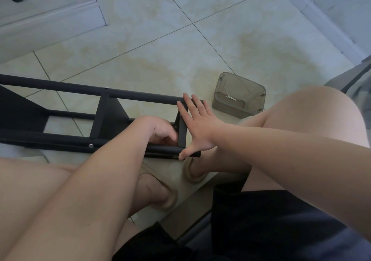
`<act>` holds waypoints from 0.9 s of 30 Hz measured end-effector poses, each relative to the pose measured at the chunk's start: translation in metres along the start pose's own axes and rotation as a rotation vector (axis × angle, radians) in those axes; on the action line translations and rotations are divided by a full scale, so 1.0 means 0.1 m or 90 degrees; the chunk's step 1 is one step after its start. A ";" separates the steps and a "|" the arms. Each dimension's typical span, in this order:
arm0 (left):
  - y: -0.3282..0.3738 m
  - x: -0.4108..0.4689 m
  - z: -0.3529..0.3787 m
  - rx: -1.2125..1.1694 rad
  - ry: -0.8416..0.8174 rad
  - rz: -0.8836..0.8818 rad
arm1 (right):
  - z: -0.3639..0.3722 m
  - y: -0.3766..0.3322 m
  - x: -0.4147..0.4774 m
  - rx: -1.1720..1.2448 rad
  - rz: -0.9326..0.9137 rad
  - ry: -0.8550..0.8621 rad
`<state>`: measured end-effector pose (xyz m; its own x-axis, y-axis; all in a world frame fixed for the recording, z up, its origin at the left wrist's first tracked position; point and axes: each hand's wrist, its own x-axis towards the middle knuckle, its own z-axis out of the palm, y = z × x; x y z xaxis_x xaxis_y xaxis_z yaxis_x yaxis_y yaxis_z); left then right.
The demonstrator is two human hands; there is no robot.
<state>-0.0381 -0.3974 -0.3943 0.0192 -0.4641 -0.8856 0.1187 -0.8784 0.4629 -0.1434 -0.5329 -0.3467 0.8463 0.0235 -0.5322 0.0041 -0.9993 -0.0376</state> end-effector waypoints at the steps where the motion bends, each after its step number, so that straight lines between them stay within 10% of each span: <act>1: 0.01 0.00 0.00 0.005 0.003 0.002 | 0.00 0.00 0.00 0.000 0.000 0.000; 27: -0.06 -0.07 0.06 -0.026 0.045 0.037 | -0.03 -0.02 0.01 -0.033 0.010 -0.013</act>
<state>-0.0448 -0.3901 -0.3908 0.0971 -0.5032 -0.8587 0.1556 -0.8445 0.5125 -0.1411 -0.5306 -0.3442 0.8356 0.0080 -0.5493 0.0193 -0.9997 0.0148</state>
